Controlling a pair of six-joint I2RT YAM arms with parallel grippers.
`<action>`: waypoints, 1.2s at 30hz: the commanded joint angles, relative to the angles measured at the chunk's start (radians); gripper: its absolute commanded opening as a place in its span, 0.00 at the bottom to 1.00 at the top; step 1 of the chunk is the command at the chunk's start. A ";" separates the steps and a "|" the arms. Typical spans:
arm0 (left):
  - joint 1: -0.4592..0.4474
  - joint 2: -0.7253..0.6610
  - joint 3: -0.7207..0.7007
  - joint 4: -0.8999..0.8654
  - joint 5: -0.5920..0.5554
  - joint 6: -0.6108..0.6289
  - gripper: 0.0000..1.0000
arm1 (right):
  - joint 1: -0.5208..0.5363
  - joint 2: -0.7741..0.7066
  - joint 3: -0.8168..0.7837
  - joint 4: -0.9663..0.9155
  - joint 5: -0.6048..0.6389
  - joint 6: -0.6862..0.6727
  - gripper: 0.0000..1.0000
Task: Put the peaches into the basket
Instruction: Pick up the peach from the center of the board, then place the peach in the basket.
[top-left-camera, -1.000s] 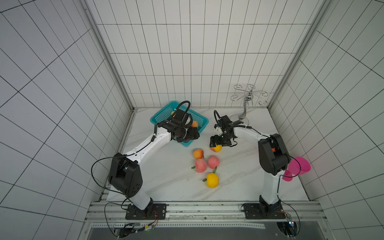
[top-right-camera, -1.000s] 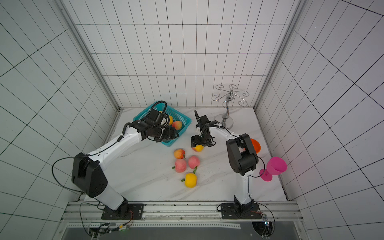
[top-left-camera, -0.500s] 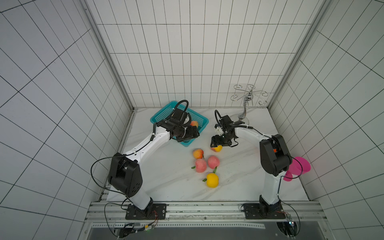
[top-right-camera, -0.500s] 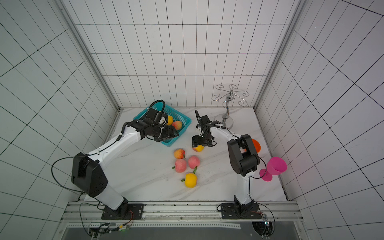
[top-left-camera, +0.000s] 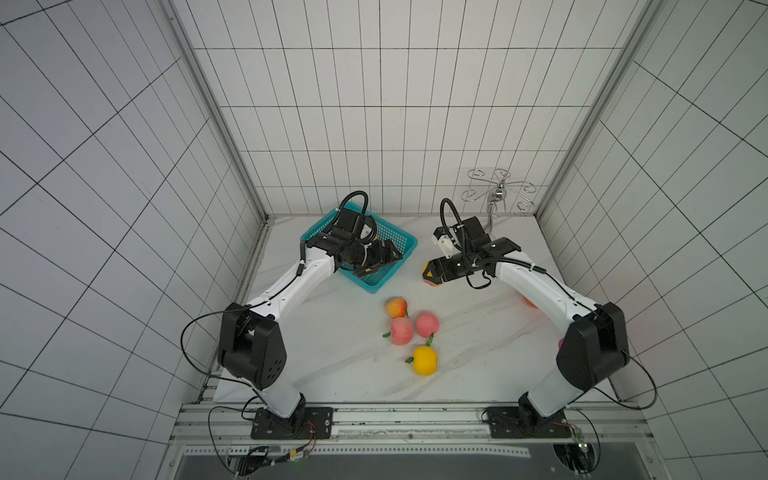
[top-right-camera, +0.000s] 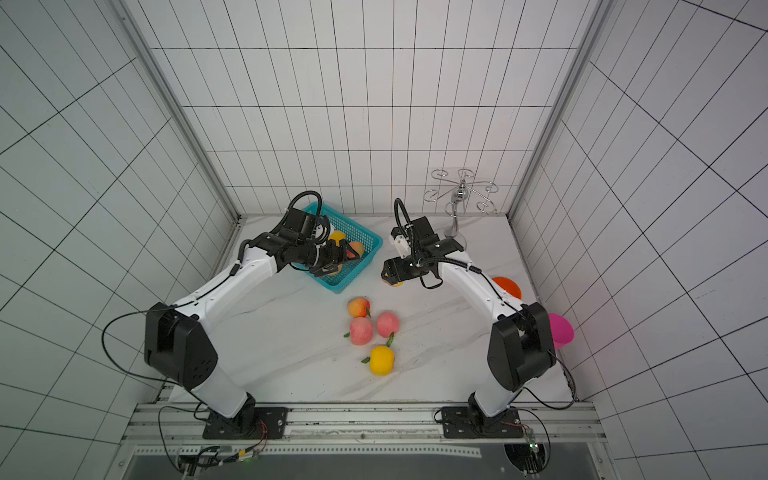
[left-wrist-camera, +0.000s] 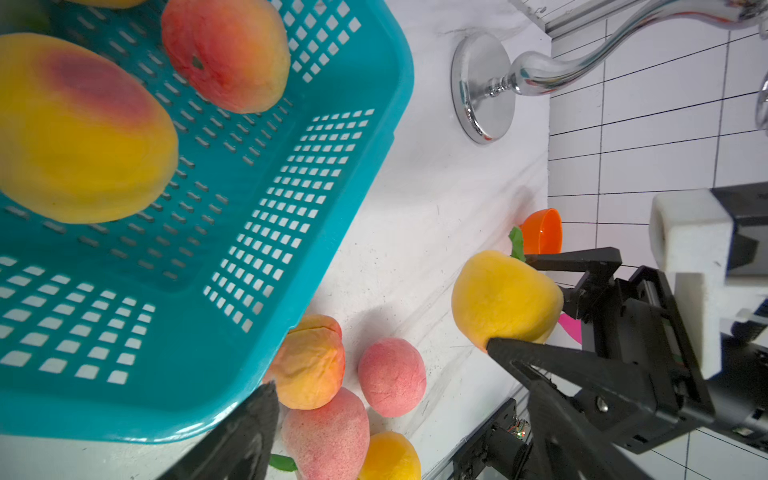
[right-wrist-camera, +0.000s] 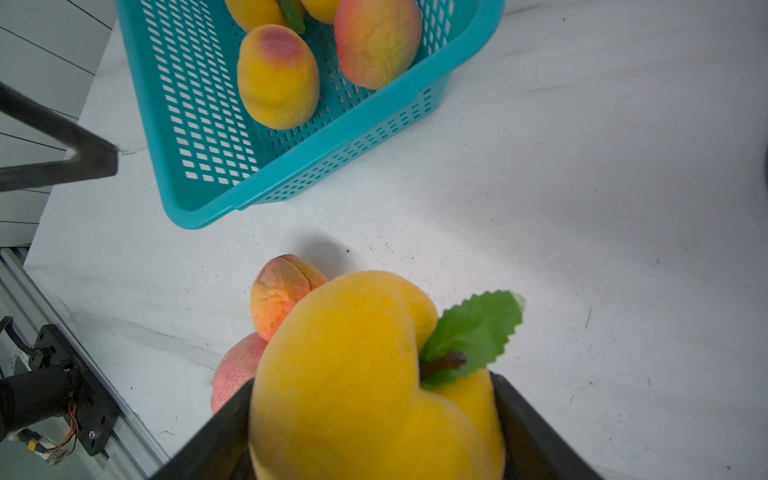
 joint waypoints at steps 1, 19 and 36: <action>-0.001 0.005 0.023 0.086 0.083 -0.047 0.92 | 0.032 -0.051 -0.025 0.016 -0.042 -0.061 0.66; -0.048 0.013 0.007 0.247 0.335 -0.103 0.94 | 0.077 -0.148 0.020 0.064 -0.121 -0.100 0.67; -0.095 0.045 -0.032 0.316 0.420 -0.139 0.90 | 0.078 -0.178 0.023 0.087 -0.120 -0.096 0.68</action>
